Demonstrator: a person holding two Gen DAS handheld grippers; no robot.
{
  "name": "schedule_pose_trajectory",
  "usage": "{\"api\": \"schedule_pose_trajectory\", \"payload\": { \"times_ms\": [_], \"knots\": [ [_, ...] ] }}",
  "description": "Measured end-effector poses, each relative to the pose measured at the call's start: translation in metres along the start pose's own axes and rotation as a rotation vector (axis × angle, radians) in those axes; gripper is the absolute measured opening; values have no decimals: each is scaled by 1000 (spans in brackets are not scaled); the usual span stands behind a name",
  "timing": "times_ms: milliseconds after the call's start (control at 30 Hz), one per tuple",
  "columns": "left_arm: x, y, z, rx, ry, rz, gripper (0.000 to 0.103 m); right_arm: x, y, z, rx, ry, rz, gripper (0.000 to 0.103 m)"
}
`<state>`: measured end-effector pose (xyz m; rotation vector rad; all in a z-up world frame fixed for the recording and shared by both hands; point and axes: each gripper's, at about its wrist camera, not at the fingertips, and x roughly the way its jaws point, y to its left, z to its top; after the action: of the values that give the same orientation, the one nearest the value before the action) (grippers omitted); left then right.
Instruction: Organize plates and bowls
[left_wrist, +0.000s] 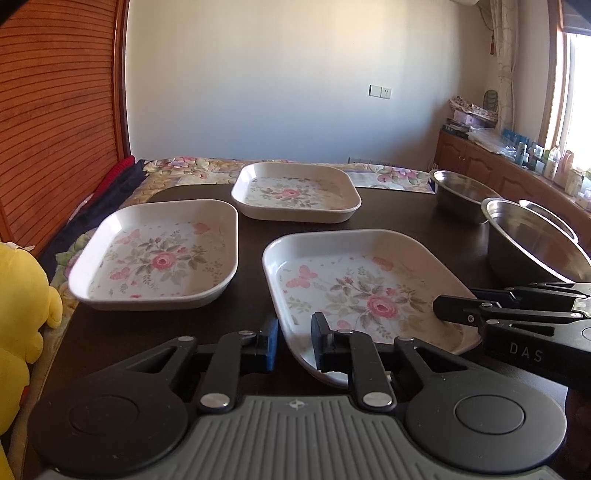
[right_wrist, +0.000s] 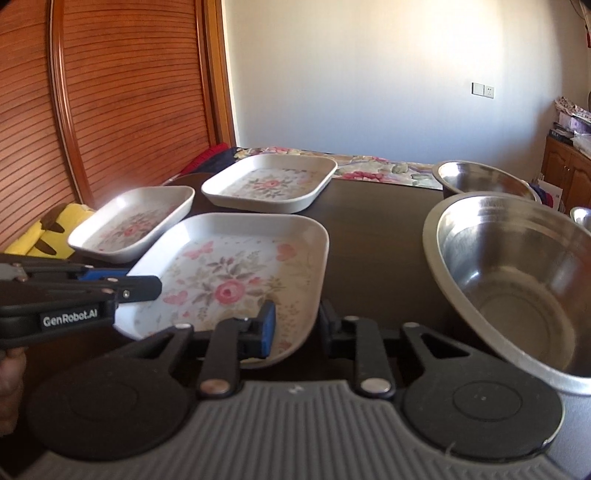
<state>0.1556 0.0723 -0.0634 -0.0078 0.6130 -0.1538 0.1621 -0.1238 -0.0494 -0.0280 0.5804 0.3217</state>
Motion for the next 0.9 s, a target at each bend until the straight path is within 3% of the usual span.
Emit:
{"api": "schedule_pose_trajectory", "payload": {
  "times_ms": [900],
  "knots": [
    [-82,-27,-35,37,-62,8,20,-78,10,-34,-4,-79,32,23]
  ]
}}
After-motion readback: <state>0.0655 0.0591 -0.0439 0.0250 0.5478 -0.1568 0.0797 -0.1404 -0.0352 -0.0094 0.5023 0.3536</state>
